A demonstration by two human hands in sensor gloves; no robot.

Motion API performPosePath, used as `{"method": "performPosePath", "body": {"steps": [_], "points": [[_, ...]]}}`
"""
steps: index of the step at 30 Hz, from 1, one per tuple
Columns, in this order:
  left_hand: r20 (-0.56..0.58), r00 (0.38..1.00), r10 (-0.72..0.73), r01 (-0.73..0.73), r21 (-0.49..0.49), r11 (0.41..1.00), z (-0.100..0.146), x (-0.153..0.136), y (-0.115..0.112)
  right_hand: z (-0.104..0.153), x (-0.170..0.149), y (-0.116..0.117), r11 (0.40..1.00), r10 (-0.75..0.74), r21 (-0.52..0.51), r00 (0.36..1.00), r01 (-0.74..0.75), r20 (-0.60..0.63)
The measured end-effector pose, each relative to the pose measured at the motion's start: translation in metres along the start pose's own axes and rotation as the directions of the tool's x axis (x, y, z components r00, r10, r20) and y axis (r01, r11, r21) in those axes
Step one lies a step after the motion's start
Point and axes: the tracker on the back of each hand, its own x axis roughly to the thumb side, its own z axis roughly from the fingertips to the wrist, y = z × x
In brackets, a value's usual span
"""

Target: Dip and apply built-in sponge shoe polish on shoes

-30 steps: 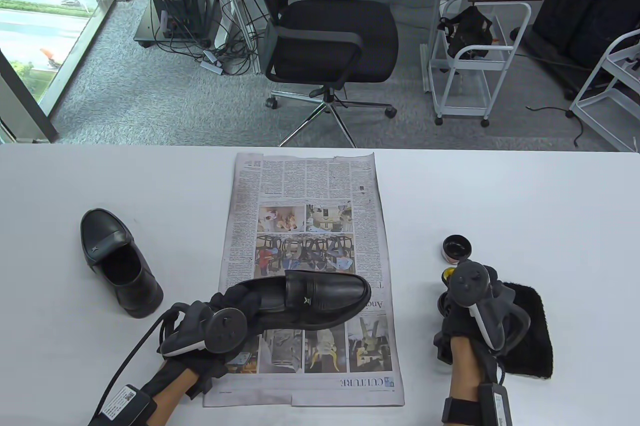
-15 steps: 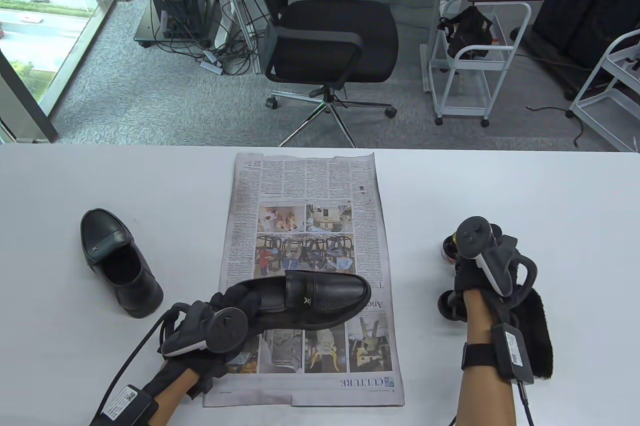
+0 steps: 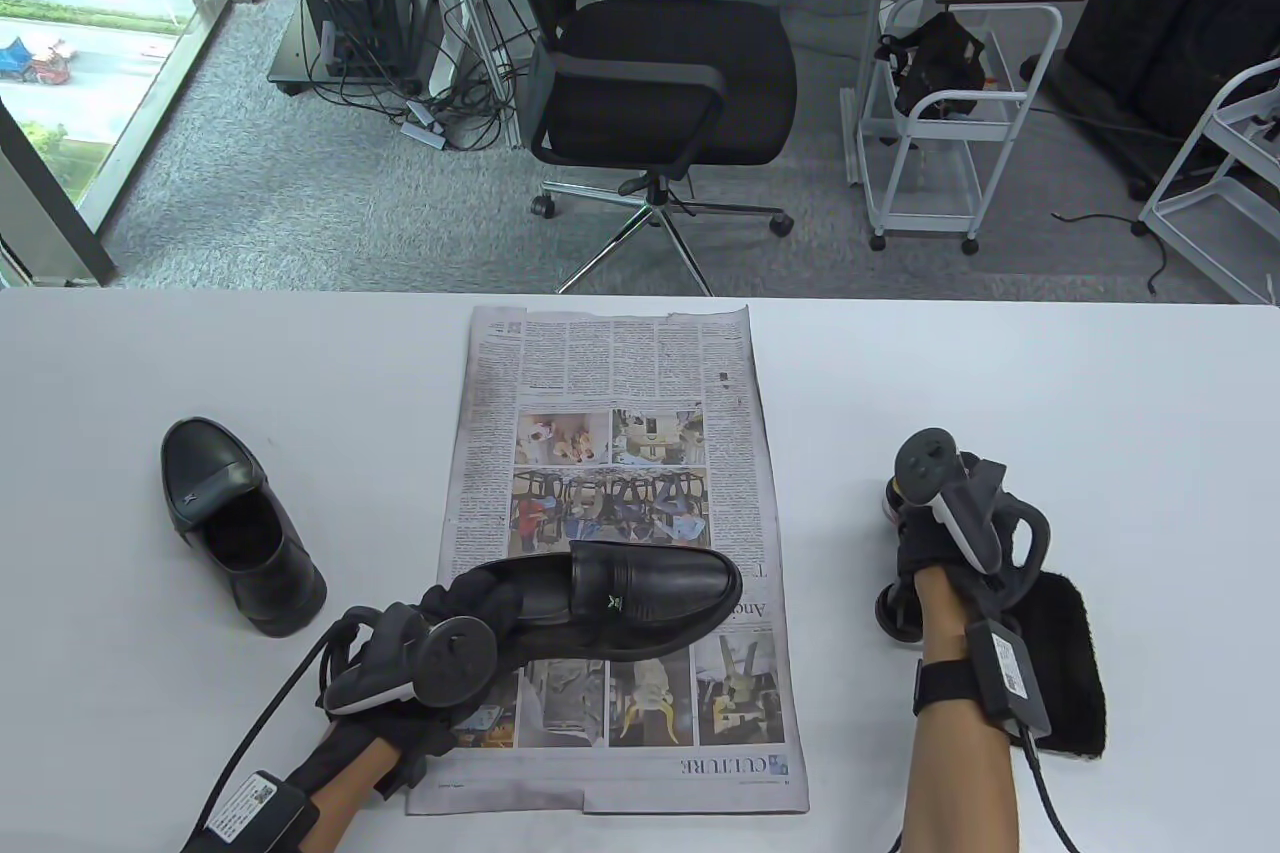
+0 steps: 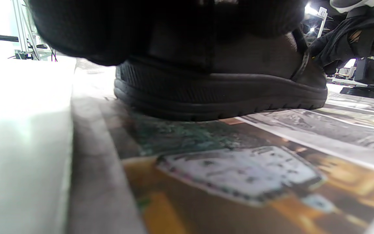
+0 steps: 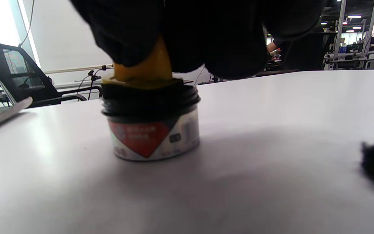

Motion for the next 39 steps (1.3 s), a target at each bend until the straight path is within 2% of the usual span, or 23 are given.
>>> {"method": "performPosePath", "body": {"steps": [2, 4, 11, 16, 19, 22, 25, 29, 33, 36, 39], "points": [[-0.001, 1.000, -0.001, 0.001, 0.000, 1.000, 0.000, 0.000, 0.000, -0.002, 0.000, 0.003, 0.999, -0.030, 0.014, 1.000, 0.030, -0.009], [-0.001, 1.000, -0.001, 0.001, 0.000, 1.000, 0.000, 0.000, 0.000, -0.002, 0.000, 0.004, 0.999, 0.020, 0.050, 1.000, -0.019, -0.013], [0.001, 1.000, -0.001, 0.001, 0.000, 1.000, 0.000, 0.000, 0.000, -0.001, 0.001, 0.001, 0.994, 0.093, 0.060, 0.996, -0.093, -0.007], [0.000, 1.000, -0.001, 0.001, 0.000, 1.000, 0.000, 0.000, 0.000, 0.006, 0.004, -0.025, 1.000, 0.013, -0.024, 1.000, -0.013, 0.002], [0.000, 1.000, -0.001, 0.001, 0.000, 1.000, 0.000, 0.000, 0.000, 0.018, 0.014, -0.045, 0.998, -0.020, -0.055, 0.998, 0.023, 0.065], [0.000, 1.000, -0.001, 0.001, 0.000, 1.000, 0.000, 0.000, 0.000, 0.037, 0.033, -0.057, 0.997, -0.059, -0.040, 0.982, 0.067, 0.182], [0.001, 1.000, -0.002, 0.002, -0.001, 1.000, 0.000, 0.000, 0.000, 0.064, 0.059, -0.058, 0.994, -0.107, 0.002, 0.947, 0.112, 0.302], [0.003, 1.000, -0.002, 0.002, -0.001, 1.000, 0.000, 0.000, 0.000, 0.112, 0.098, -0.043, 0.963, -0.270, 0.126, 0.869, 0.239, 0.415], [0.006, 1.000, -0.003, 0.003, -0.001, 1.000, 0.000, 0.000, 0.000, 0.152, 0.133, -0.027, 0.939, -0.338, 0.231, 0.799, 0.253, 0.498], [0.007, 1.000, -0.005, 0.005, 0.002, 1.000, 0.000, 0.000, 0.000, 0.176, 0.152, -0.020, 0.933, -0.357, 0.185, 0.747, 0.307, 0.561], [0.008, 1.000, -0.001, 0.001, 0.002, 1.000, 0.000, 0.000, 0.000, 0.184, 0.165, -0.017, 0.953, -0.300, 0.148, 0.747, 0.265, 0.594]]}}
